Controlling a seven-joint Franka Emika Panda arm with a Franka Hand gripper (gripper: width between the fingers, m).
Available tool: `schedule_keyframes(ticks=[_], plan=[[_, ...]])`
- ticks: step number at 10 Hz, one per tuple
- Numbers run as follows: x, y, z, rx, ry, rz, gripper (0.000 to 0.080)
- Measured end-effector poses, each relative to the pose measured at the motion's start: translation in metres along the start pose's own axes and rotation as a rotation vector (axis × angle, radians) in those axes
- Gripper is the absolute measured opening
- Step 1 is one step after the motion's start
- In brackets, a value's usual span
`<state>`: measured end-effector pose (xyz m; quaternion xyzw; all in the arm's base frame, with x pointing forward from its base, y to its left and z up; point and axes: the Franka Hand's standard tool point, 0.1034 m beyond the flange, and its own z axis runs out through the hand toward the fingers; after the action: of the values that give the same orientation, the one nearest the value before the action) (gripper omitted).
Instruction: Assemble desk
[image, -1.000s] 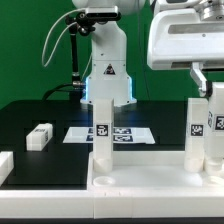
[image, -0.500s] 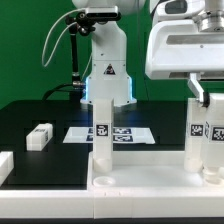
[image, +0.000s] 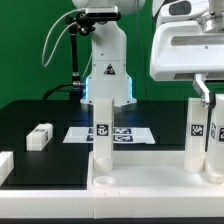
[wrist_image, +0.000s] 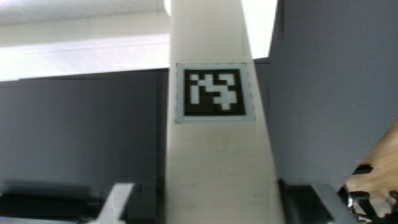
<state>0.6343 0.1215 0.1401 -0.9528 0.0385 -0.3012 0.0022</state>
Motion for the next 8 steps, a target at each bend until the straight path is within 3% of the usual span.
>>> schedule_keyframes(ticks=[8], plan=[[0.0022,0.0068,-0.0027,0.002,0.049,-0.050,0.0288]])
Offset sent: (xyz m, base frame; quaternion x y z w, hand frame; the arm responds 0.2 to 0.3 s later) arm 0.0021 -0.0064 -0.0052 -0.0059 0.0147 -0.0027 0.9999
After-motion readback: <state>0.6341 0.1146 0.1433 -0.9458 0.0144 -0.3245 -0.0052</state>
